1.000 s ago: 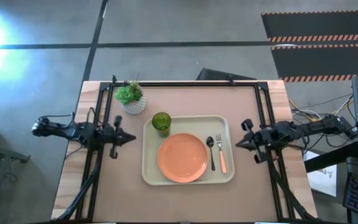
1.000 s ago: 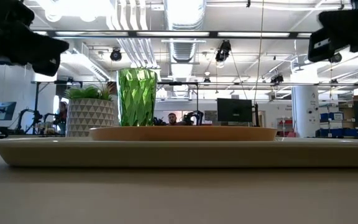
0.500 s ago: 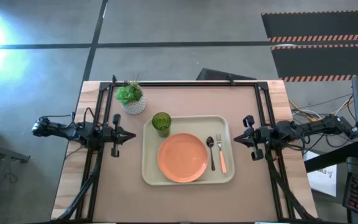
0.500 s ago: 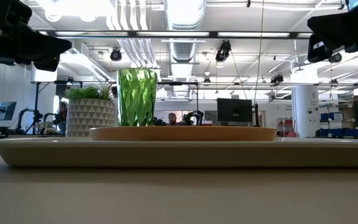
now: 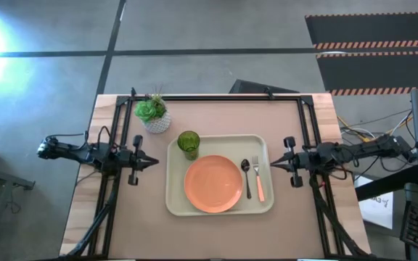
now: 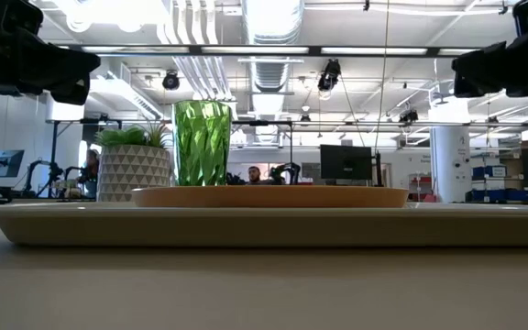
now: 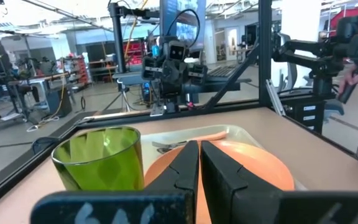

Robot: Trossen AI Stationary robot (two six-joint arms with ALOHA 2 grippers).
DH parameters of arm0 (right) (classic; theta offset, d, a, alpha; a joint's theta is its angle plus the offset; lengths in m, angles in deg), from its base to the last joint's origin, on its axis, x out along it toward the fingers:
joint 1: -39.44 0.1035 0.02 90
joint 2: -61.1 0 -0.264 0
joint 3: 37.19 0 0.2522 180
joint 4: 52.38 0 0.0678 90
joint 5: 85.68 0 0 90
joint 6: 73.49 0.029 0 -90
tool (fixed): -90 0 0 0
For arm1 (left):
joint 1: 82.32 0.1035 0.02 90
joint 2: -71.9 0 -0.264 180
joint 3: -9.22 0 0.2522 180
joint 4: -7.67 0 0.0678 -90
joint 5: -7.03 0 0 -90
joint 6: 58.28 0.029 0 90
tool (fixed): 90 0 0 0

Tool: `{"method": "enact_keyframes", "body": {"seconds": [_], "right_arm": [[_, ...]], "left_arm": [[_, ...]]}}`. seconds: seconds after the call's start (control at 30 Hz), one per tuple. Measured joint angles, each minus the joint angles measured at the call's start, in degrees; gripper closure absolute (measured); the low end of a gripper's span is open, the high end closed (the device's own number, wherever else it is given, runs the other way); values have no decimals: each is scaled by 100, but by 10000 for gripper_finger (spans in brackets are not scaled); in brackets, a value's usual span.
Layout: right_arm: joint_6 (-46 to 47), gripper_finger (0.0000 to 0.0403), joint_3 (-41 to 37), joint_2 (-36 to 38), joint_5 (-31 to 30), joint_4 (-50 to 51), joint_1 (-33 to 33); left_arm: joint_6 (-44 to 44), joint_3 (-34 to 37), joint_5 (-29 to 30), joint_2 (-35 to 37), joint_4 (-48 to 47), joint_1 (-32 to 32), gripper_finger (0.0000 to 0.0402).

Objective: Pick and place plate/cup/fork/spoon on tray
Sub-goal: Return to Home Position

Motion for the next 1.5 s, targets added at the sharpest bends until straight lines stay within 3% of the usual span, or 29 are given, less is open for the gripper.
{"method": "enact_keyframes", "body": {"seconds": [0.27, 0.5, 0.8, 1.1, 1.33, 1.5], "right_arm": [[-633, 394, 9, 382, -9, 789, -234], [-1216, 394, 24, 566, 42, 895, -347], [-760, 394, 26, 568, 624, 884, -649], [42, 394, 26, 568, 1488, 775, -1069], [534, 394, 26, 557, 1428, 781, -1486], [745, 394, 12, 557, 685, 817, -1567]], "left_arm": [[15, 5, -41, -13, -28, 0, 402], [20, 11, -49, -197, -55, 1, 402], [-588, 14, -5, -580, -63, 4, 402], [-589, 18, 51, -608, -25, 55, 402], [-588, 20, 78, -702, -17, 142, 402], [-590, 20, 78, -770, -13, 142, 402]]}}
